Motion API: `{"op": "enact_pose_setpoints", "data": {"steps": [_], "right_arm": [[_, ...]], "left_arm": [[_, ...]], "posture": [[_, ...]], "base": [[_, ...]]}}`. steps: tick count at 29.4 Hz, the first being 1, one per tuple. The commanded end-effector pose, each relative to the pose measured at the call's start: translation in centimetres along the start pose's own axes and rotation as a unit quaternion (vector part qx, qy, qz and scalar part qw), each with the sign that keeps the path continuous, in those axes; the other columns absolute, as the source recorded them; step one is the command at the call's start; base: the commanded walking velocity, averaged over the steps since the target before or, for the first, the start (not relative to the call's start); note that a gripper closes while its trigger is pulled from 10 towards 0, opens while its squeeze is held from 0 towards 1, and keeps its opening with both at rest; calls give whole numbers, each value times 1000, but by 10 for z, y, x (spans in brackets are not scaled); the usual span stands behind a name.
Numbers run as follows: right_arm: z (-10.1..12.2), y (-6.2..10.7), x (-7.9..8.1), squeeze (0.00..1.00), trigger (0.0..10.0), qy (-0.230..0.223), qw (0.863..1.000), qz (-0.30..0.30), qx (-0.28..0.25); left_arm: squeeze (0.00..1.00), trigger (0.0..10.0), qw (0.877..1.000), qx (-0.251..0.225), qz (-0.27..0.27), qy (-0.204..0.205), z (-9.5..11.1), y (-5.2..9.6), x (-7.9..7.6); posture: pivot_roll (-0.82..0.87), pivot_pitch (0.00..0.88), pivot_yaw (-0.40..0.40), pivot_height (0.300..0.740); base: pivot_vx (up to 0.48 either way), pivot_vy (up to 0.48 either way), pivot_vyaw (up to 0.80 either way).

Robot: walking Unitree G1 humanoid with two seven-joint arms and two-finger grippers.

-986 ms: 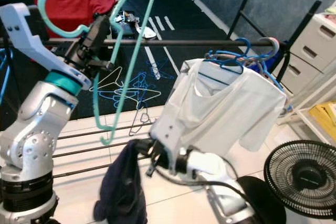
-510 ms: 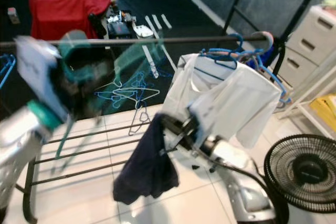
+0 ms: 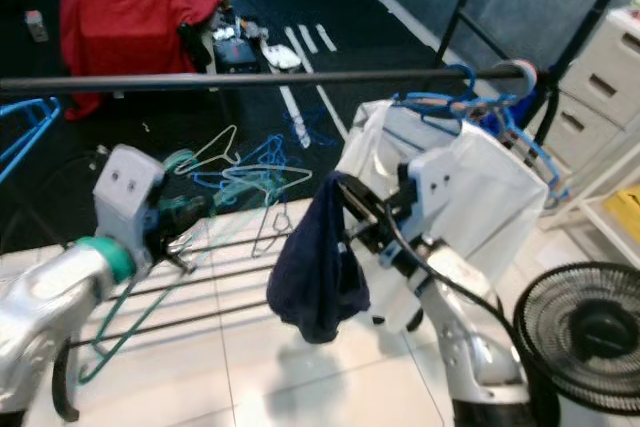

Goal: Hang hanger

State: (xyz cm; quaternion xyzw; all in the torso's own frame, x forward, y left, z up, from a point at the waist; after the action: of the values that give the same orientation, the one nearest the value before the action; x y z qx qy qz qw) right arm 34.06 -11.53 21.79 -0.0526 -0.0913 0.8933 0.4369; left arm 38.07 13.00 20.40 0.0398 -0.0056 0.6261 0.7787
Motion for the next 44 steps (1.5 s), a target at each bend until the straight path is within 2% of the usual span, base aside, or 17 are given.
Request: {"op": "enact_pose_setpoints", "data": {"steps": [1,3,4,7,10,17,18,20,21,23,24,31,32,34,36,38,44], "right_arm": [[2,0,4,0,0,2,1000,7,-3],[1,-3,13,0,0,-5,1000,18,-2],[1,-3,13,0,0,-5,1000,18,-2],[1,-3,16,0,0,-11,1000,21,-2],[-1,-3,16,0,0,-15,1000,20,1],[-2,-6,18,0,0,-15,1000,26,3],[-2,-6,18,0,0,-14,1000,26,4],[-2,-7,18,0,0,-14,1000,26,4],[-2,-7,18,0,0,-14,1000,26,4],[-2,-7,18,0,0,-14,1000,26,4],[-1,-7,18,0,0,-13,1000,25,3],[1,-7,18,0,0,-12,1000,24,2],[1,-7,18,0,0,-12,1000,24,1],[1,-7,18,0,0,-12,1000,24,1],[0,-7,19,0,0,-12,1000,27,1],[0,-7,20,0,0,-12,1000,28,1],[-2,-8,22,0,0,-13,999,33,2]], "left_arm": [[0,10000,998,4,56,-2,-4,-5,18],[0,10000,990,-31,135,28,19,-15,51],[0,10000,990,-31,135,28,19,-15,51],[0,10000,985,-69,156,18,41,-2,76],[0,10000,982,-73,176,0,46,9,92],[0,10000,976,-25,215,-2,24,5,102],[118,10000,976,-18,215,3,20,-1,96],[118,10000,977,-16,214,7,18,-6,92],[596,10000,977,-16,214,10,17,-9,88],[596,10000,977,-16,214,10,17,-9,88],[1000,10000,975,-17,219,24,16,-13,87],[1000,10000,972,-56,223,50,29,-11,87],[0,10000,969,-95,219,58,44,-5,88],[0,10000,969,-95,219,58,44,-5,88],[0,10000,970,-157,182,42,73,18,88],[0,10000,972,-170,163,28,81,26,85],[0,10000,980,-155,124,-7,76,45,77]], "posture": [[-4,84,13,740],[-11,83,17,740],[-11,83,17,740],[-4,87,17,740],[9,89,11,740],[3,84,5,740],[3,82,5,740],[3,82,5,740],[1,81,5,740],[1,81,5,740],[-2,80,6,740],[-2,78,10,740],[6,77,9,740],[6,77,9,740],[21,77,7,740],[21,77,7,740],[37,75,5,740]], "base": [[0,0,0],[0,0,0],[0,0,0],[0,0,0],[0,0,0],[0,0,0],[0,0,0],[0,0,0],[0,0,0],[0,0,0],[0,0,0],[0,0,0],[0,0,0],[0,0,0],[0,0,0],[0,0,0],[0,0,0]]}}
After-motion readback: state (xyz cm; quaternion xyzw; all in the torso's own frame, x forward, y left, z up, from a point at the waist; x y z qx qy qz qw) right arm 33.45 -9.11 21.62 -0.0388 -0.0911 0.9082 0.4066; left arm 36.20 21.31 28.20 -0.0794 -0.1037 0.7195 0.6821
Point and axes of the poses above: a point about 5 cm out from each wrist's last joint towards the gripper, its own y axis pointing back from the gripper into the wrist, its own z axis along the axis of the wrist's last joint, x = y × z, the point moved 6 cm from there along -y, pointing out of the wrist towards the gripper, and after that the axes turned 2 degrees about y, right-handed, at the moved point
